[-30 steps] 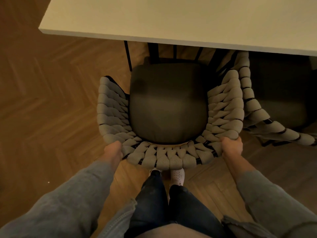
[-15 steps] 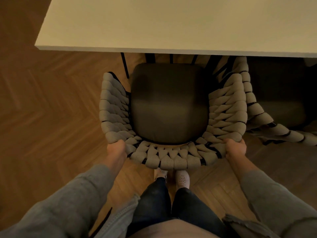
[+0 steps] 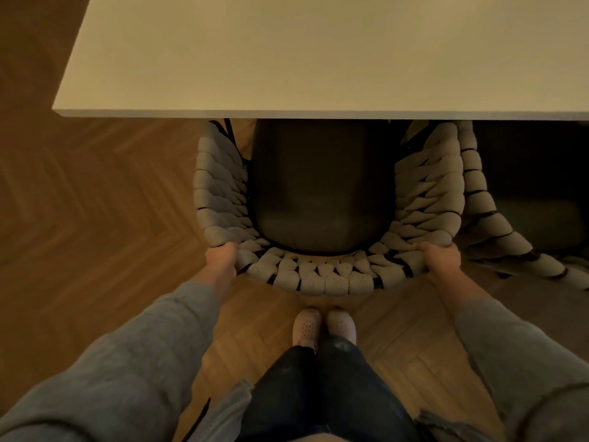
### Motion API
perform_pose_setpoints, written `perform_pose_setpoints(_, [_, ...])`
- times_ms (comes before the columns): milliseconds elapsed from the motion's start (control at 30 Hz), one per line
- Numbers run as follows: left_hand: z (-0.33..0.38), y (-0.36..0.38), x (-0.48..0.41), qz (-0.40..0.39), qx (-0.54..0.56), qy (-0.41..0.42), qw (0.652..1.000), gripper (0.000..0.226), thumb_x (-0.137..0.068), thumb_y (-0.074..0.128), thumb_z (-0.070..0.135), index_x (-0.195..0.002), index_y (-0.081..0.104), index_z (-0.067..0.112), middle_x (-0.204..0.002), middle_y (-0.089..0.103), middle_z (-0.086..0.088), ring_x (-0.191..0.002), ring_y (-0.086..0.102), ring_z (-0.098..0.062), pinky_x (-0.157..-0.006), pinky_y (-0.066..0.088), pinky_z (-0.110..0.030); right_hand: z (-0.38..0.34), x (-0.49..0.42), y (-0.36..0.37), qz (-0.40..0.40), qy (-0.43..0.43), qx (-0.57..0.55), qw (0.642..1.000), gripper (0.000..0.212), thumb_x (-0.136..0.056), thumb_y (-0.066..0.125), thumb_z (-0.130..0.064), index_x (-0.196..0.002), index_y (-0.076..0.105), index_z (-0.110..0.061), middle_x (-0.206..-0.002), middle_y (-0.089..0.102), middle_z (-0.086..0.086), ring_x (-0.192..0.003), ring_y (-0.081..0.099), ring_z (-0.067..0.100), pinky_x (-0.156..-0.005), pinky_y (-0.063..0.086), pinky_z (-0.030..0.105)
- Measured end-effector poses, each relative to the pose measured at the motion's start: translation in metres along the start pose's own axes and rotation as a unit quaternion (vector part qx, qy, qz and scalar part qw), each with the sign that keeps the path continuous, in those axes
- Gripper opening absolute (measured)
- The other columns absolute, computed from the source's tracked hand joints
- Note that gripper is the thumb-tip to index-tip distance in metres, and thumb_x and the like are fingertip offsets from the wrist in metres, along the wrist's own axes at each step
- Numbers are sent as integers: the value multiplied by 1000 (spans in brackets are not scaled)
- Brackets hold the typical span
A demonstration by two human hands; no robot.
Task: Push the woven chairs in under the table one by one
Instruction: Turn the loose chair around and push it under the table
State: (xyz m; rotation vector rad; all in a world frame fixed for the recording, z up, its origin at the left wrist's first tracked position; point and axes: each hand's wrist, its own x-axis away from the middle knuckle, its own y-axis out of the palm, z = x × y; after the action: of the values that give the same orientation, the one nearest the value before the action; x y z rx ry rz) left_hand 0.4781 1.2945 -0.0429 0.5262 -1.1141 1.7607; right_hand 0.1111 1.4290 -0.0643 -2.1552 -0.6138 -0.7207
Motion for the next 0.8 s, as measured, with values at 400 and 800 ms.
perform_pose_setpoints(400, [26,19,-8,-21,7,-38,999,45,-99,54,15,-139,40,0,-142,44,-17,-126,46,-35,-101,44,-41,-40,-21,8,7,26,30,999,68,-86,70,-18,-143,33,-8,-135,50,19,-119,53,36,-88,49,42])
perform_pose_setpoints(800, [27,-20,-12,-51,-36,130,990,96,-84,64,56,-153,15,11,-154,28,-12,-139,33,-31,-111,34,-46,-44,113,115,-25,-352,366,861,90,-88,64,-29,-154,6,-11,-162,-1,14,-149,-2,27,-119,0,50])
